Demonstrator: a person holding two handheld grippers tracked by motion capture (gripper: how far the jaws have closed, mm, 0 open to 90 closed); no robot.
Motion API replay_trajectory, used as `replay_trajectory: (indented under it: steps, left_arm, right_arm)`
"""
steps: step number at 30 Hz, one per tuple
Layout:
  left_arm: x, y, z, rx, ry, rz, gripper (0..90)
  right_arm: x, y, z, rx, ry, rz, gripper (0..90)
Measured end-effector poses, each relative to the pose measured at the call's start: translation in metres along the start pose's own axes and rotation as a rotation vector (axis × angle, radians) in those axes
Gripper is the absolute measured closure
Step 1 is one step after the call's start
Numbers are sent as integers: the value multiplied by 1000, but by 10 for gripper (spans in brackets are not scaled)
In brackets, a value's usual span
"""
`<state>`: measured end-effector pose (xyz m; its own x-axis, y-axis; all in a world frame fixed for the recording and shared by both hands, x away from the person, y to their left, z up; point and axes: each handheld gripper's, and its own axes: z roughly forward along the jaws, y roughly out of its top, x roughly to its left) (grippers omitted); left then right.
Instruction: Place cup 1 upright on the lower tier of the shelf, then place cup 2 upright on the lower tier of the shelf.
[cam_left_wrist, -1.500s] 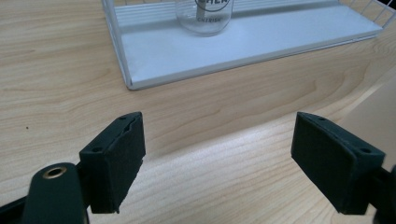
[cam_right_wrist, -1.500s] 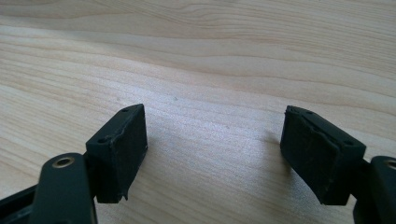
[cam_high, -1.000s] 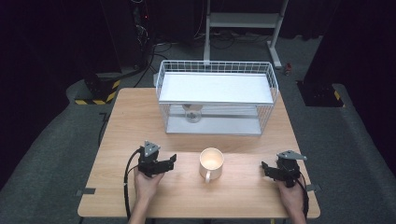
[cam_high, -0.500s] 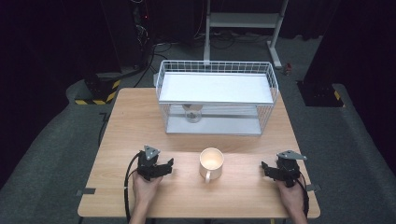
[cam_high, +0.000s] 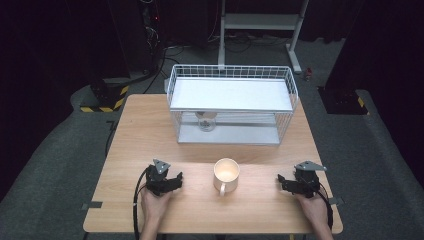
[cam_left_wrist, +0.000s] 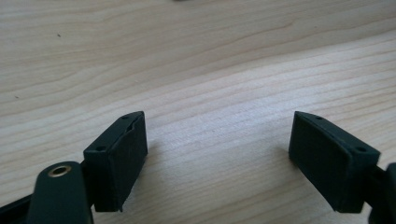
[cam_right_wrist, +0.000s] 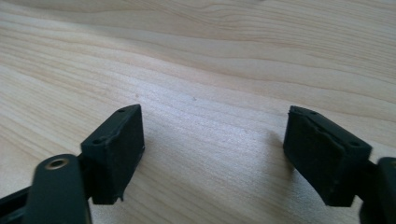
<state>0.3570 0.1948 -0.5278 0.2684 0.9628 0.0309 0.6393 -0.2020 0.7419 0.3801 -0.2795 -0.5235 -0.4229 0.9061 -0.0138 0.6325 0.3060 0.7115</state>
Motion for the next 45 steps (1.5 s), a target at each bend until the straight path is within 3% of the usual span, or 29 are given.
replay_trajectory:
  steps: [4, 8, 11, 19, 26, 34, 45]
  left_arm:
    - [3, 1, 2, 13, -4, -26, 178]
    - [3, 1, 2, 15, -3, -26, 169]
    - [3, 1, 2, 13, -2, -25, 168]
    - [3, 1, 2, 13, -2, -26, 167]
    - [3, 1, 2, 13, -2, -28, 166]
    - [3, 1, 1, 14, 0, -28, 167]
    - [3, 1, 1, 14, 0, -28, 168]
  right_arm:
    - [0, 1, 1, 5, 15, -16, 153]
    - [5, 0, -1, -14, 45, -8, 155]
    - [13, -1, -5, -55, 66, -38, 152]
    - [38, -5, -10, -93, 148, -87, 146]
    - [59, -8, -14, -123, 268, -90, 144]
    - [80, -1, -11, -145, 345, -123, 133]
    - [106, 18, -11, -181, 413, -162, 114]
